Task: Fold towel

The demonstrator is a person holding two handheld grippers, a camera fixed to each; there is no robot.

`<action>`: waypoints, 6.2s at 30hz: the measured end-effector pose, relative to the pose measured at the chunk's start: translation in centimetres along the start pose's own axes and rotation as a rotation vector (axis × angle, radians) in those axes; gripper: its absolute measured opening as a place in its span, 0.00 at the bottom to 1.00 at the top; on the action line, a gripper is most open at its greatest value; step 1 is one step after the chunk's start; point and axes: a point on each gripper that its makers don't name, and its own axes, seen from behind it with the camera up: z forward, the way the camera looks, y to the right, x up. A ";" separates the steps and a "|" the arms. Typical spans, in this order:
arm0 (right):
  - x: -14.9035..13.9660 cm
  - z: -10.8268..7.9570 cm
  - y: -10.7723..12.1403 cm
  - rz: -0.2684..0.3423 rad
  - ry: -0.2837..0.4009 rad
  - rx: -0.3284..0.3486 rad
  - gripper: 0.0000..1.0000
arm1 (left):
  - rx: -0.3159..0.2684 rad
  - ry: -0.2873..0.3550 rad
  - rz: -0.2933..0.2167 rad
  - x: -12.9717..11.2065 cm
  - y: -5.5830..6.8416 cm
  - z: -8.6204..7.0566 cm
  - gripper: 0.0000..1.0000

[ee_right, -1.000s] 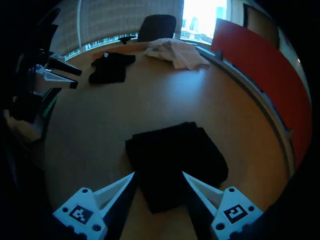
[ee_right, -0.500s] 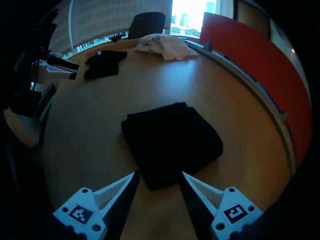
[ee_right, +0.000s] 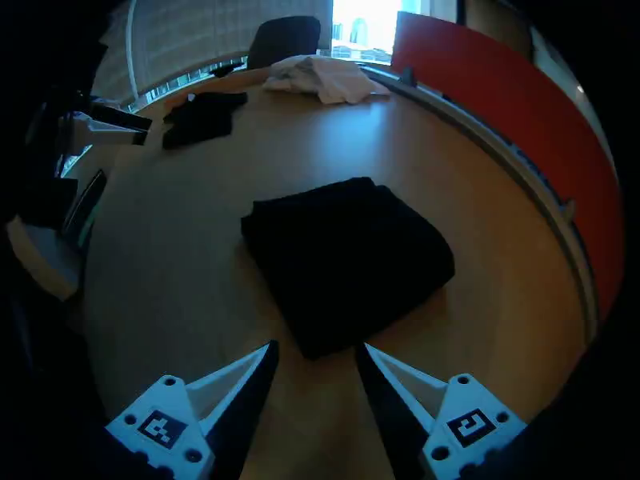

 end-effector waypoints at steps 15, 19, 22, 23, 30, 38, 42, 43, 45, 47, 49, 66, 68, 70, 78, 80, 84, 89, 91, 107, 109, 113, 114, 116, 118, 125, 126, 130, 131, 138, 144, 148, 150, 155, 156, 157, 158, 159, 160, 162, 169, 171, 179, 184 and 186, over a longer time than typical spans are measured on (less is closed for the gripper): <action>-0.3 0.9 0.1 0.070 0.001 -0.005 0.33 | -0.003 -0.001 -0.004 -0.1 0.2 -0.2 0.97; -0.4 0.9 0.1 0.070 0.001 -0.006 0.20 | -0.003 -0.002 -0.002 -0.1 0.2 -0.1 0.96; -0.4 0.8 0.2 0.069 0.001 -0.009 0.11 | -0.003 -0.001 -0.002 -0.1 0.2 -0.1 0.97; -0.5 0.8 0.2 0.070 0.001 -0.011 0.10 | -0.003 -0.001 -0.002 -0.1 0.2 -0.1 0.97; -0.1 0.5 0.7 0.068 0.010 -0.025 0.06 | -0.002 -0.001 -0.002 -0.1 0.2 -0.1 0.96; 1.3 -0.4 1.4 0.043 0.040 -0.042 0.06 | -0.003 0.002 0.000 0.0 0.3 -0.1 0.97; 3.0 -1.4 1.8 0.030 0.072 -0.051 0.06 | -0.002 0.007 0.002 0.2 0.2 -0.2 0.97; 3.5 -1.7 1.9 0.026 0.081 -0.055 0.06 | -0.001 0.008 0.002 0.3 0.2 -0.2 0.97; 4.6 -2.3 2.2 0.016 0.100 -0.063 0.06 | 0.000 0.011 0.002 0.4 0.2 -0.3 0.97; 5.7 -3.0 2.6 0.006 0.120 -0.071 0.06 | 0.000 0.015 0.002 0.6 0.1 -0.4 0.97; 7.0 -3.6 3.0 -0.003 0.139 -0.079 0.05 | 0.000 0.019 0.003 0.8 0.1 -0.4 0.96; 16.4 -9.9 5.7 -0.042 0.303 -0.135 0.05 | -0.005 0.052 0.021 2.5 0.4 -1.2 0.97; 16.9 -10.5 5.9 -0.043 0.312 -0.138 0.05 | -0.006 0.055 0.021 2.6 0.4 -1.2 0.97; 17.2 -10.9 6.1 -0.040 0.321 -0.142 0.05 | -0.008 0.058 0.019 2.8 0.5 -1.3 0.96; 17.4 -12.4 7.1 -0.030 0.336 -0.162 0.05 | -0.013 0.065 0.027 3.2 0.8 -1.5 0.97; 17.3 -12.7 7.3 -0.030 0.337 -0.167 0.05 | -0.014 0.065 0.029 3.3 0.8 -1.5 0.97; 17.3 -13.3 7.9 -0.026 0.342 -0.178 0.05 | -0.019 0.065 0.030 3.4 0.9 -1.5 0.97; 17.2 -14.2 8.7 -0.017 0.348 -0.192 0.05 | -0.024 0.067 0.035 3.8 1.0 -1.3 0.97; 16.9 -14.7 9.1 -0.012 0.349 -0.201 0.05 | -0.025 0.068 0.039 3.9 1.1 -1.2 0.96; 12.8 -19.4 14.1 0.068 0.351 -0.283 0.05 | -0.040 0.054 0.066 4.4 1.8 -0.4 0.97; 12.1 -20.1 14.8 0.073 0.346 -0.295 0.05 | -0.042 0.053 0.069 4.5 2.0 -0.3 0.97; 10.5 -21.3 16.0 0.082 0.336 -0.315 0.05 | -0.044 0.053 0.077 4.7 2.3 0.0 0.97; 10.1 -21.6 16.4 0.085 0.333 -0.321 0.05 | -0.043 0.052 0.080 4.8 2.4 0.0 0.96; 9.3 -22.2 17.1 0.090 0.328 -0.332 0.05 | -0.043 0.051 0.086 4.9 2.5 0.1 0.96; 8.5 -22.9 17.9 0.094 0.322 -0.345 0.05 | -0.043 0.050 0.092 4.9 2.7 0.2 0.96; 5.8 -25.3 20.6 0.117 0.306 -0.391 0.05 | -0.042 0.045 0.104 5.0 3.1 0.4 0.96; 5.4 -25.7 21.0 0.120 0.304 -0.397 0.05 | -0.040 0.044 0.105 5.0 3.1 0.4 0.96; 4.0 -26.9 22.5 0.128 0.293 -0.421 0.05 | -0.037 0.042 0.107 5.0 3.1 0.5 0.97; 3.6 -27.2 22.8 0.129 0.289 -0.427 0.05 | -0.037 0.041 0.107 5.1 3.2 0.5 0.96; 0.9 -29.3 25.1 0.140 0.259 -0.467 0.05 | -0.037 0.038 0.112 5.2 3.6 0.7 0.96; -1.2 -30.5 26.6 0.160 0.240 -0.494 0.05 | -0.042 0.036 0.123 5.3 4.4 0.9 0.97; -2.7 -31.0 27.2 0.180 0.229 -0.507 0.05 | -0.045 0.034 0.130 5.3 4.8 0.9 0.96; -3.5 -31.2 27.5 0.190 0.222 -0.513 0.05 | -0.046 0.033 0.134 5.3 5.0 0.9 0.97; -5.2 -31.6 27.9 0.213 0.210 -0.526 0.05 | -0.049 0.031 0.142 5.4 5.4 0.9 0.97; -5.5 -31.6 27.9 0.217 0.209 -0.529 0.05 | -0.049 0.031 0.144 5.4 5.5 1.0 0.97; -5.7 -31.7 27.9 0.220 0.208 -0.530 0.05 | -0.049 0.031 0.145 5.4 5.6 1.0 0.97; -5.9 -31.8 28.0 0.223 0.207 -0.532 0.05 | -0.050 0.030 0.146 5.4 5.6 1.0 0.97; -6.1 -31.9 28.0 0.225 0.206 -0.533 0.05 | -0.050 0.030 0.146 5.4 5.7 1.0 0.97; -6.2 -32.0 28.0 0.227 0.206 -0.534 0.05 | -0.051 0.030 0.147 5.4 5.7 0.9 0.97; -6.5 -32.1 28.0 0.229 0.204 -0.537 0.05 | -0.052 0.030 0.148 5.4 5.8 0.9 0.97; -8.0 -32.7 27.5 0.244 0.190 -0.550 0.05 | -0.056 0.031 0.154 5.4 5.9 0.8 0.96; -8.8 -32.9 27.3 0.254 0.183 -0.554 0.05 | -0.057 0.031 0.156 5.4 6.0 0.7 0.97; -14.0 -33.8 25.3 0.326 0.138 -0.578 0.05 | -0.064 0.030 0.164 5.4 6.0 0.5 0.96; -17.9 -34.0 24.0 0.377 0.099 -0.594 0.05 | -0.072 0.028 0.175 5.3 6.3 0.5 0.97; -19.3 -34.0 23.6 0.396 0.085 -0.600 0.05 | -0.075 0.028 0.181 5.3 6.4 0.5 0.97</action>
